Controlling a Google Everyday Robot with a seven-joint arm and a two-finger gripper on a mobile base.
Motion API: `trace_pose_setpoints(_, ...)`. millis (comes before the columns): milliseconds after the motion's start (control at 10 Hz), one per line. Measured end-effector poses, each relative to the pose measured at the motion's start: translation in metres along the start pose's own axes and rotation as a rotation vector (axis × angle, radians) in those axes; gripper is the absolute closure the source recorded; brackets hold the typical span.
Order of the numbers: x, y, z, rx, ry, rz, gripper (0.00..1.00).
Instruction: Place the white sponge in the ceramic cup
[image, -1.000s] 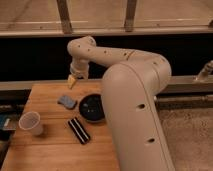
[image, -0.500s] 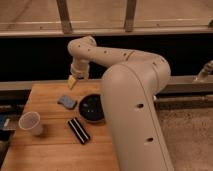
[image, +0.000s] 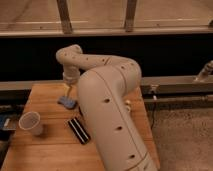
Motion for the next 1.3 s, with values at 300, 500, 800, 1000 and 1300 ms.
trace_pose_setpoints(300, -0.011, 0.005, 0.017, -0.022, 0.027, -0.03, 0.34)
trace_pose_setpoints(500, -0.017, 0.007, 0.024, -0.037, 0.023, -0.04, 0.34)
trace_pose_setpoints(800, -0.022, 0.008, 0.032, -0.066, -0.028, -0.056, 0.34)
trace_pose_setpoints(1000, -0.024, 0.01, 0.034, -0.084, -0.062, -0.07, 0.34)
trace_pose_setpoints(1300, -0.022, 0.01, 0.03, -0.123, -0.133, -0.107, 0.34)
